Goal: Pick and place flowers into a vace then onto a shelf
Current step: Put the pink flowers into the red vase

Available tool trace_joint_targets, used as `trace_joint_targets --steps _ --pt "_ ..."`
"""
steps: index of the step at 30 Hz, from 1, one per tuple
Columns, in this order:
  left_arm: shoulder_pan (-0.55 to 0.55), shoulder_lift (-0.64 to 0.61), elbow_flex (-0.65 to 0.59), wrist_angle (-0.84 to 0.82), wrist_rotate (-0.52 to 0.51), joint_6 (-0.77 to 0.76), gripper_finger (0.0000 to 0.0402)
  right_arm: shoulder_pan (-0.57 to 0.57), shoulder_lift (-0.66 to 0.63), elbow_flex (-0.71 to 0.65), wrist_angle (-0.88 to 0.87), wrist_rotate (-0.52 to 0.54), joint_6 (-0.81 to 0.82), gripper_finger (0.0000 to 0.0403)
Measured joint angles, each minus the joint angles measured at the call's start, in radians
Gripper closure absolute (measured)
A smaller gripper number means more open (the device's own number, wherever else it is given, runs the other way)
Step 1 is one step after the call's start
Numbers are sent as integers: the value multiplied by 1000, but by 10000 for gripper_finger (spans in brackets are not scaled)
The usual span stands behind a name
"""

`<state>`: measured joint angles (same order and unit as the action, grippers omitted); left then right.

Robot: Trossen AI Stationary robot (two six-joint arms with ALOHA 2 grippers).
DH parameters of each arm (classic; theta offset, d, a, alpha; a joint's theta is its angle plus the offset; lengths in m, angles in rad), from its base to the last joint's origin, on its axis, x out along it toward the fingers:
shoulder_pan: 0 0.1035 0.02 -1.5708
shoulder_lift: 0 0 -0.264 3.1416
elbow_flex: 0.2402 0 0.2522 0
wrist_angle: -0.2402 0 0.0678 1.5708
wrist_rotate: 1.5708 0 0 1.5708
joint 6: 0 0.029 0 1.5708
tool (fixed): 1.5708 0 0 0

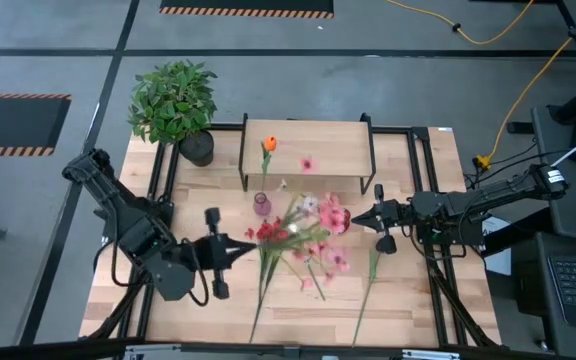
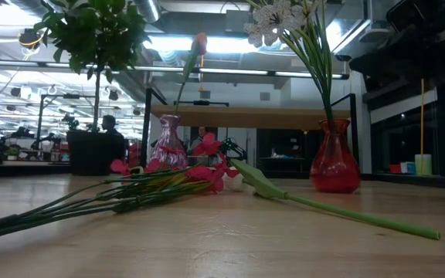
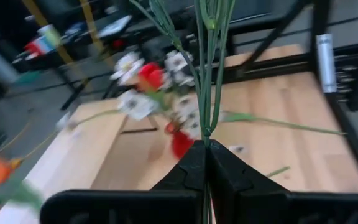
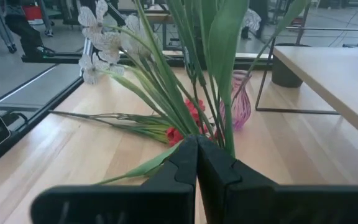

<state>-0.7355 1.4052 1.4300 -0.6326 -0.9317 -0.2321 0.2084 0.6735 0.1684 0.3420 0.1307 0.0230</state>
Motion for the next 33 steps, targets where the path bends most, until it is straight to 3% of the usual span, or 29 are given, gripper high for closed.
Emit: trace_joint_targets --steps 6,9,26,33 --pt "44 7 -39 284 190 255 399 0 0 0 0 -1 1 391" --pt "60 8 -107 421 225 364 399 5 0 0 9 -41 2 391" --pt "89 16 -424 1051 284 417 399 237 0 0 325 -71 -190 393" --pt "155 99 -463 1188 345 430 399 313 80 99 252 79 -241 400"
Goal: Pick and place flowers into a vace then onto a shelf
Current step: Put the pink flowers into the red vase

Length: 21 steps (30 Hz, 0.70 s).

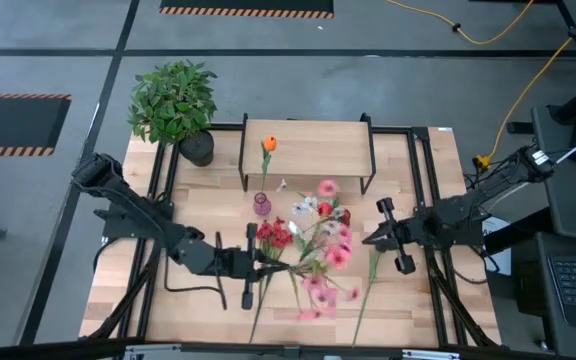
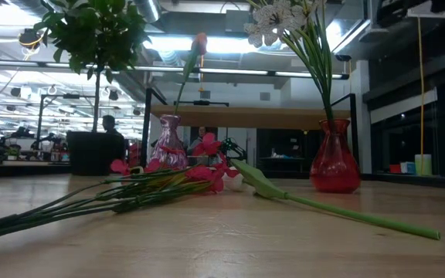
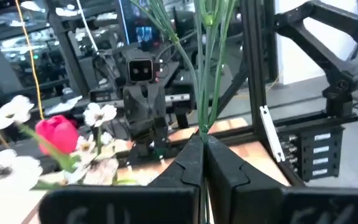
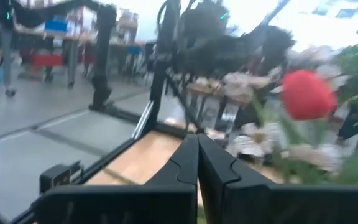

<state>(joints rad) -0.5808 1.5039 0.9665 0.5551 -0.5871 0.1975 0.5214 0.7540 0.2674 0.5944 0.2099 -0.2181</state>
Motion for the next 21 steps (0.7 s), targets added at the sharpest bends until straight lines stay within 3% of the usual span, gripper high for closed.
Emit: trace_joint_targets --steps 6,13,18,21 --pt "31 55 0 122 116 59 399 39 189 151 -98 88 34 401" --pt "35 55 0 130 118 3 399 87 404 321 -100 119 1 399" --pt "32 55 0 127 127 2 399 107 513 443 -113 270 -6 399" --pt "32 55 0 128 151 8 399 107 561 501 -114 299 -8 399"
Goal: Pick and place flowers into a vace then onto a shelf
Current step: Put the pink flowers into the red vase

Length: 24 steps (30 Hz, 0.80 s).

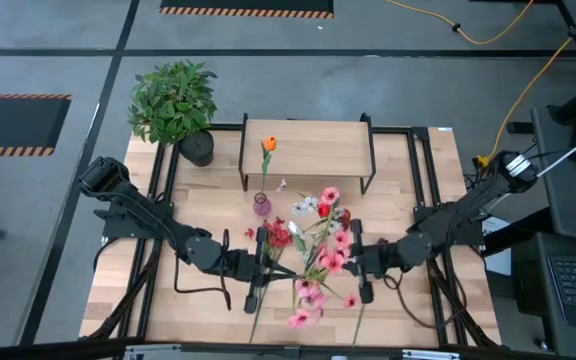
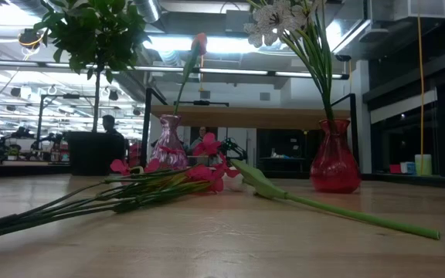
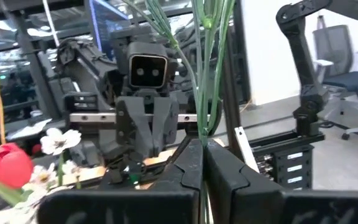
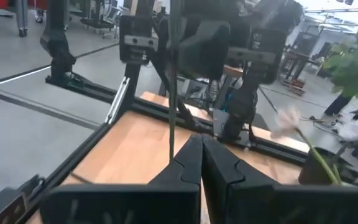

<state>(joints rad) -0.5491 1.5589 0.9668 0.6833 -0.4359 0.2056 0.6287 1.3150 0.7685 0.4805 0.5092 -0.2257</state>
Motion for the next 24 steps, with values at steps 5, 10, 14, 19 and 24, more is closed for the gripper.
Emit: trace_joint_targets --steps 5,10,14,19,24 --pt "0 0 0 1 16 6 399 1 59 77 0 -2 -48 398" --pt "0 0 0 24 16 39 399 0 106 126 1 -2 -72 398" --pt "1 0 0 32 15 68 399 0 133 140 26 -5 -105 389" --pt "18 0 0 34 13 80 399 -10 153 155 66 -5 -111 336" --pt "26 0 0 63 22 125 399 -32 174 156 129 -6 -97 275"
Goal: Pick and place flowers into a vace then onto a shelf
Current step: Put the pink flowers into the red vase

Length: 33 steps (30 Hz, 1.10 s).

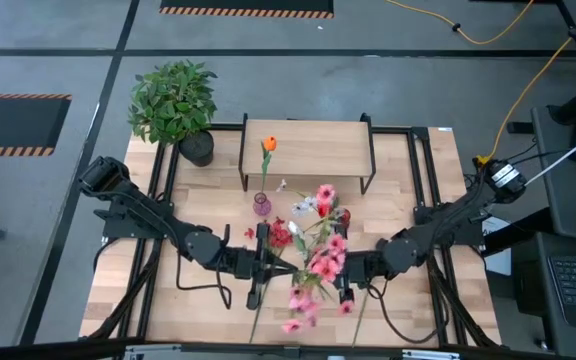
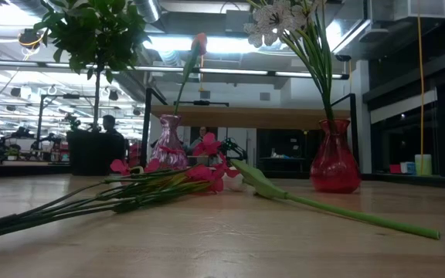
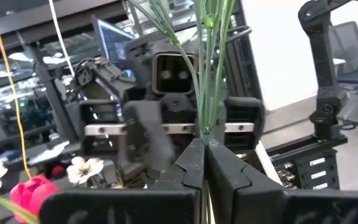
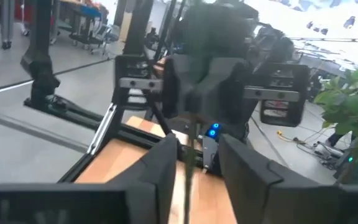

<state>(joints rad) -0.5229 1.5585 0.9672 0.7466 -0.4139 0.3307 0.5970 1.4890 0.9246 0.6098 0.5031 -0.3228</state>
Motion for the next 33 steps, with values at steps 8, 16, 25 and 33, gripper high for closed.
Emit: trace_joint_targets --steps 8,16,25,33 --pt "36 0 0 41 74 15 399 -39 5 0 17 -97 41 237" --pt "86 0 0 39 137 9 399 -72 5 0 18 -139 53 236" --pt "123 0 0 35 173 -3 398 -90 5 0 16 -138 53 236" --pt "125 -1 1 10 171 -3 398 -91 5 0 11 -137 51 285"
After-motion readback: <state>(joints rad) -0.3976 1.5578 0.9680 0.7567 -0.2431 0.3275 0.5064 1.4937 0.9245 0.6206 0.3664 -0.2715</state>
